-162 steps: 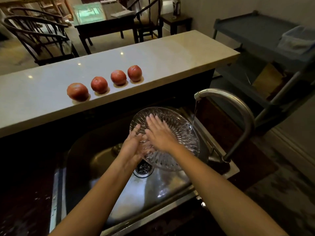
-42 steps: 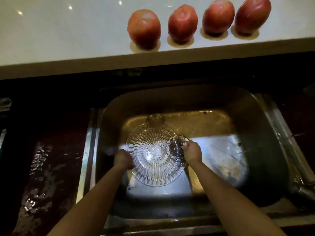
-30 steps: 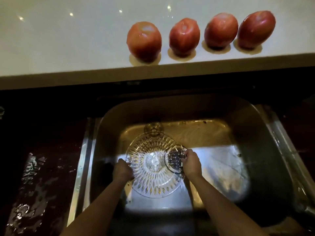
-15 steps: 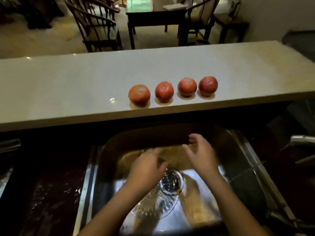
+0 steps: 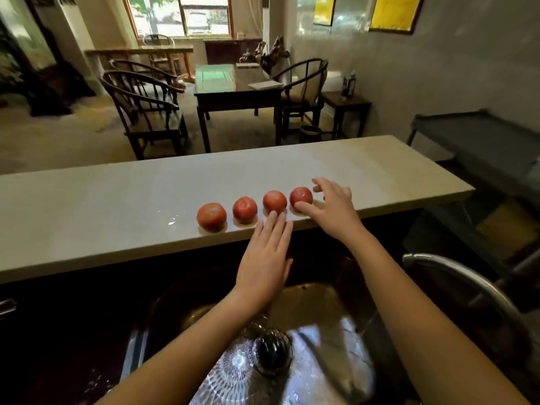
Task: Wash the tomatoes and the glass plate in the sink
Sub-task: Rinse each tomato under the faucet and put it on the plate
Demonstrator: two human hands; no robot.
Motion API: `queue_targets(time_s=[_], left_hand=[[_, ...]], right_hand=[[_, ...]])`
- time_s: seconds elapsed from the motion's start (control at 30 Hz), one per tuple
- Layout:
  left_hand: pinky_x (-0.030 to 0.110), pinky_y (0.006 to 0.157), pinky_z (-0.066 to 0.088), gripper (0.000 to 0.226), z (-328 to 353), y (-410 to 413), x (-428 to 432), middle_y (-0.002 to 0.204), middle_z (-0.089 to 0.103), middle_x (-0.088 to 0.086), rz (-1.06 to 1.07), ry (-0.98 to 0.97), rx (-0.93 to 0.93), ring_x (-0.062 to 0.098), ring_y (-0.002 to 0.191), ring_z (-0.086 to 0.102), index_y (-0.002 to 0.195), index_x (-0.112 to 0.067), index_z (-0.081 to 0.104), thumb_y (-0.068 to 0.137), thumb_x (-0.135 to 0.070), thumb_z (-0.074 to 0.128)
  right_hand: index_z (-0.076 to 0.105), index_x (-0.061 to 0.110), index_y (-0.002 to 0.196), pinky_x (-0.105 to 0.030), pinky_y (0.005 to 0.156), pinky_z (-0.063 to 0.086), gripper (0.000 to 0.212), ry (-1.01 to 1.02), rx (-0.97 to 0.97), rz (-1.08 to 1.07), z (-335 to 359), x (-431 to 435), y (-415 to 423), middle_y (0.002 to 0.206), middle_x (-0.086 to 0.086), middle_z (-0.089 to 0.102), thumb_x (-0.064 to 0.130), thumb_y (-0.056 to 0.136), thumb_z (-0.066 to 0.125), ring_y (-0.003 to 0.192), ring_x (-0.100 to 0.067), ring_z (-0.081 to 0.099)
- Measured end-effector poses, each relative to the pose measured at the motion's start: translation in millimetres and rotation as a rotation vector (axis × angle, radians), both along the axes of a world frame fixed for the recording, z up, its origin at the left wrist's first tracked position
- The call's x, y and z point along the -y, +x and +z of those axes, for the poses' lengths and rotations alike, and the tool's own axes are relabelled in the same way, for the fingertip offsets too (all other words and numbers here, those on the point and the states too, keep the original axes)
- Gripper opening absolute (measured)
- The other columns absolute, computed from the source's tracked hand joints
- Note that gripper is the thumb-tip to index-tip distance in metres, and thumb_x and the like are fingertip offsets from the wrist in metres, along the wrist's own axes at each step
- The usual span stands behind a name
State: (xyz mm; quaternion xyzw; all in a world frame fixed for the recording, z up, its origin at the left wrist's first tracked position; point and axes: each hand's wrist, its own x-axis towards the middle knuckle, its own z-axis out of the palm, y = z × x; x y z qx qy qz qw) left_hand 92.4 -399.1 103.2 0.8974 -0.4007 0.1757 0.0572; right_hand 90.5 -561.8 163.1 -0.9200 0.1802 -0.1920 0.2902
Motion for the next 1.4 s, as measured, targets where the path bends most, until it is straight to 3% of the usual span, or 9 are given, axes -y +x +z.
queue_targets(time_s=[0.33,0.47,0.67,0.8,0.9,1.0,1.17,1.27,1.4], left_hand=[[0.044,0.115,0.021,0.071,-2.3,2.2,-5.4,0.151,0.033,0.013,-0.028,-0.023,0.053,0.028,0.141,0.029,0.142,-0.004,0.037,0.079,-0.020,0.066],[0.043,0.116,0.019,0.072,-6.8,5.4,-6.2,0.152,0.031,0.014,-0.030,-0.016,0.062,0.029,0.141,0.027,0.142,-0.003,0.035,0.078,-0.018,0.065],[0.039,0.117,0.005,0.070,-9.2,5.9,-6.5,0.156,0.018,0.013,-0.017,0.026,0.056,0.028,0.145,0.015,0.147,-0.006,0.025,0.088,-0.029,0.056],[0.037,0.119,-0.001,0.069,-6.2,-4.5,5.9,0.158,0.008,0.014,-0.002,-0.055,-0.047,0.028,0.147,0.004,0.149,-0.010,0.016,0.094,-0.043,0.042],[0.033,0.119,0.004,0.064,-2.1,-26.8,27.9,0.157,0.018,0.011,-0.125,-0.218,-0.258,0.024,0.147,0.012,0.148,-0.012,0.019,0.095,-0.040,0.041],[0.026,0.107,0.030,0.052,-4.3,-52.6,59.9,0.147,0.042,0.008,-0.246,-0.444,-0.790,0.020,0.136,0.038,0.146,-0.021,0.027,0.097,-0.032,0.041],[0.030,0.076,0.056,0.037,-23.4,-82.1,113.7,0.129,0.056,0.018,-0.178,-0.663,-1.568,0.030,0.109,0.061,0.134,-0.021,0.046,0.101,-0.029,0.034],[0.041,0.086,0.055,0.024,-37.6,-84.3,131.1,0.123,0.059,0.017,-0.150,-0.697,-1.647,0.031,0.109,0.061,0.116,-0.027,0.056,0.099,-0.031,0.039],[0.036,0.082,0.054,0.014,-53.2,-84.1,136.1,0.118,0.062,0.017,-0.170,-0.700,-1.681,0.032,0.106,0.063,0.104,-0.033,0.060,0.093,-0.034,0.051]], right_hand=[[0.052,0.018,0.123,-0.025,0.089,0.042,0.050,0.162,0.095,0.062,-14.1,-1.3,1.5,0.120,-0.004,0.054,0.028,0.078,0.072,0.111,-0.020,0.049],[0.050,0.029,0.113,-0.009,0.073,0.037,0.042,0.287,0.219,0.045,-20.6,-8.5,-22.0,0.114,0.005,0.053,0.026,0.078,0.073,0.095,-0.006,0.051],[0.051,0.030,0.109,-0.014,0.073,0.046,0.043,0.613,0.267,0.012,-50.9,-11.7,-92.2,0.109,0.008,0.055,0.016,0.076,0.075,0.096,-0.006,0.056],[0.052,0.025,0.109,-0.007,0.070,0.048,0.044,0.721,0.278,-0.064,-70.1,-6.0,-129.7,0.105,0.009,0.057,0.005,0.076,0.073,0.091,-0.004,0.058],[0.052,0.021,0.114,-0.015,0.079,0.049,0.046,0.770,0.295,-0.109,-75.7,1.5,-150.1,0.107,0.008,0.058,0.001,0.076,0.071,0.097,-0.005,0.058],[0.049,0.012,0.122,-0.027,0.092,0.048,0.051,0.816,0.339,-0.176,-80.6,10.7,-164.9,0.116,-0.003,0.059,-0.003,0.078,0.068,0.106,-0.013,0.058],[0.048,0.020,0.119,-0.020,0.086,0.051,0.052,0.792,0.347,-0.241,-99.1,23.3,-176.1,0.113,0.003,0.059,-0.006,0.078,0.066,0.105,-0.009,0.058],[0.051,0.030,0.113,-0.026,0.089,0.051,0.051,0.785,0.341,-0.266,-111.8,30.0,-177.5,0.115,0.005,0.061,-0.004,0.078,0.065,0.107,-0.008,0.059],[0.052,0.046,0.101,-0.012,0.078,0.052,0.050,0.820,0.316,-0.248,-122.1,30.7,-176.6,0.106,0.016,0.061,0.000,0.083,0.062,0.099,0.007,0.060]])
